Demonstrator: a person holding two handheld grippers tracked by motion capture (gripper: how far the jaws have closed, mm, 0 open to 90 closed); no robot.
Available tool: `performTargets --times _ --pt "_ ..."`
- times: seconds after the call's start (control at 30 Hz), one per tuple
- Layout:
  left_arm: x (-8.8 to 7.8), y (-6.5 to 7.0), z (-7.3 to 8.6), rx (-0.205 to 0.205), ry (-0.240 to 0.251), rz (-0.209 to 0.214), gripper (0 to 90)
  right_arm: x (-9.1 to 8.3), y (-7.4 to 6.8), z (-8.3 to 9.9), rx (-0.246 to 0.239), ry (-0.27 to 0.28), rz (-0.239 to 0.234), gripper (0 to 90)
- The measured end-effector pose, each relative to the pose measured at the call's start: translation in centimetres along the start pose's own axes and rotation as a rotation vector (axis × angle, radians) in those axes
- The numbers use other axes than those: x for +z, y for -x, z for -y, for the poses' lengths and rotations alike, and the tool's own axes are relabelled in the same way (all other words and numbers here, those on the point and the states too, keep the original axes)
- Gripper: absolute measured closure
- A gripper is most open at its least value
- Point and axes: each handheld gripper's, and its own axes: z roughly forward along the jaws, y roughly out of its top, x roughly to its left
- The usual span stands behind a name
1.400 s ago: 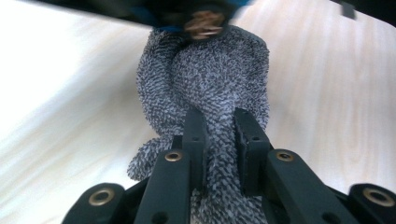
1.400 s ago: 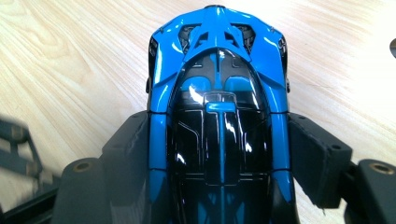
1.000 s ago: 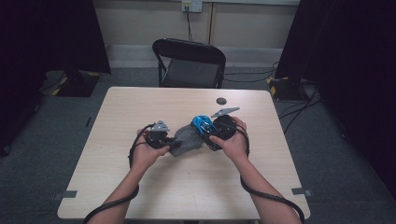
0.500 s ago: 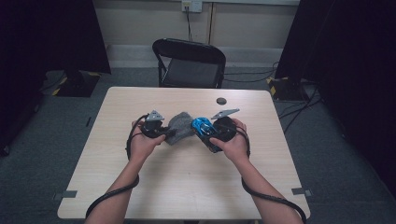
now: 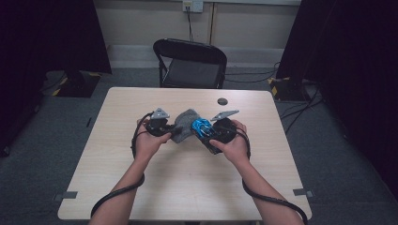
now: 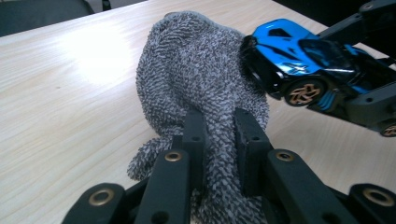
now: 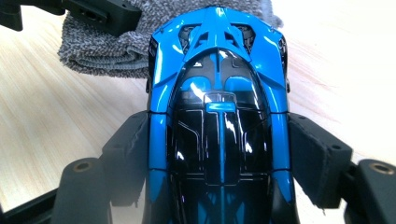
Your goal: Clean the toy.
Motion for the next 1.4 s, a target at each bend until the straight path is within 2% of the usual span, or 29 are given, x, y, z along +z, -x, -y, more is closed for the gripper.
performTargets --times 0.3,0.9,1.4 --pt "0.5 0.8 0.3 -0.005 -0.004 0.039 77.2 0.1 -0.3 -0.1 -0.006 -0.007 0.001 28.3" --pt "1.3 2.3 0.7 0.044 -0.036 0.075 77.2 0.1 -0.2 -0.2 -0.002 -0.013 -0.006 28.3" --pt "2.2 3.9 1.3 0.062 -0.039 0.113 77.2 0.3 0.1 0.0 0.007 -0.018 0.001 28.4"
